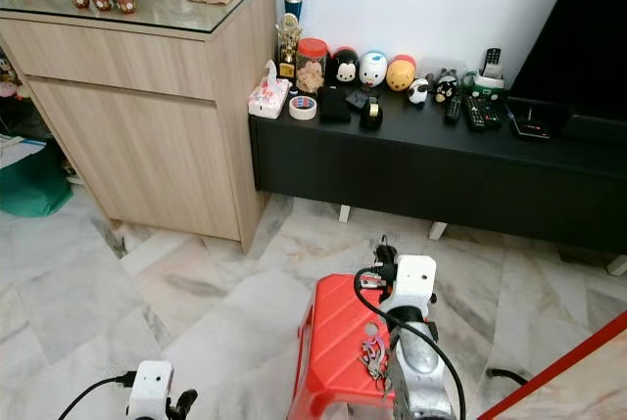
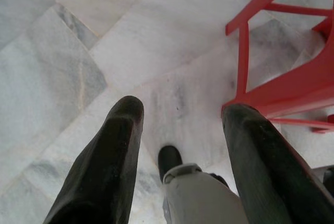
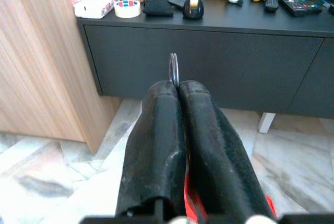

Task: Hang keys on a hook

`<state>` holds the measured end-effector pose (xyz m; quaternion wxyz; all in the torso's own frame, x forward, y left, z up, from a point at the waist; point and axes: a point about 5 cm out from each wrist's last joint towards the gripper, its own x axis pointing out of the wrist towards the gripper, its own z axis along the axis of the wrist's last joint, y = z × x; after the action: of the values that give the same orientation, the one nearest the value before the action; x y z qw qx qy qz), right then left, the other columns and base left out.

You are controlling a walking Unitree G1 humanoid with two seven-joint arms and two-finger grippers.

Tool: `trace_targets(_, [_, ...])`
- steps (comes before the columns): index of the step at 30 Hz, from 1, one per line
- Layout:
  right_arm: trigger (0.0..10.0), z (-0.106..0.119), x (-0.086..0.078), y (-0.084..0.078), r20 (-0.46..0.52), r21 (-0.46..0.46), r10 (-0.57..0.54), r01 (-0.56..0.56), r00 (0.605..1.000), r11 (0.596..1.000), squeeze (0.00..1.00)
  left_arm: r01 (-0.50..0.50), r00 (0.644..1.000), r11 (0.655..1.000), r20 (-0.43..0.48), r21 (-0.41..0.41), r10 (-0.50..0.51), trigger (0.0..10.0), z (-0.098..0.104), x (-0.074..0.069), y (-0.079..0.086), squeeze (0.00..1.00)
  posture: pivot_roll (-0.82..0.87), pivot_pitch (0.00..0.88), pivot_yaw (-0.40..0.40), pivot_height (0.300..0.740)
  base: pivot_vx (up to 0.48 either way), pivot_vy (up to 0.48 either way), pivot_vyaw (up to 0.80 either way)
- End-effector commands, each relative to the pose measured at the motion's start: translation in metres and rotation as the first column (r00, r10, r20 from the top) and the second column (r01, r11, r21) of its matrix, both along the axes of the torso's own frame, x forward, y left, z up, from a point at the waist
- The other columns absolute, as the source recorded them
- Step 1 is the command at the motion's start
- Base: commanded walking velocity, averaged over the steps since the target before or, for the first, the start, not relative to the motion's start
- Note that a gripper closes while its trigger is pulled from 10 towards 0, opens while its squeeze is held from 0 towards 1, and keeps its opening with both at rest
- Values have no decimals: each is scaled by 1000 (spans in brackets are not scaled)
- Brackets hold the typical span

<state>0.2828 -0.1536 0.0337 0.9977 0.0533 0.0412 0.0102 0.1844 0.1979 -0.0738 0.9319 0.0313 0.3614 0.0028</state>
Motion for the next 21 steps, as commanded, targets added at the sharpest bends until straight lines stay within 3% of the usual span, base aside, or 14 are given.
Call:
trace_targets(1, [10000, -3, -1, -1, -19, 9, -15, 15, 1000, 1000, 0, 25, 999, 1000, -48, 0, -25, 10000, -5, -8, -2, 0, 67, 0, -98, 740, -300, 0, 0])
trace_targets(10, [10000, -2, 1, -14, -27, -20, -35, 35, 999, 999, 0, 30, 998, 1000, -51, -2, -30, 10000, -6, -10, -3, 0, 69, 0, -98, 740, -302, 0, 0])
trace_targets(21, [10000, -2, 2, -15, -33, -27, -63, 62, 997, 998, 0, 40, 998, 999, -51, -6, -40, 10000, -6, -9, -6, 0, 67, 0, -94, 740, -306, 0, 0])
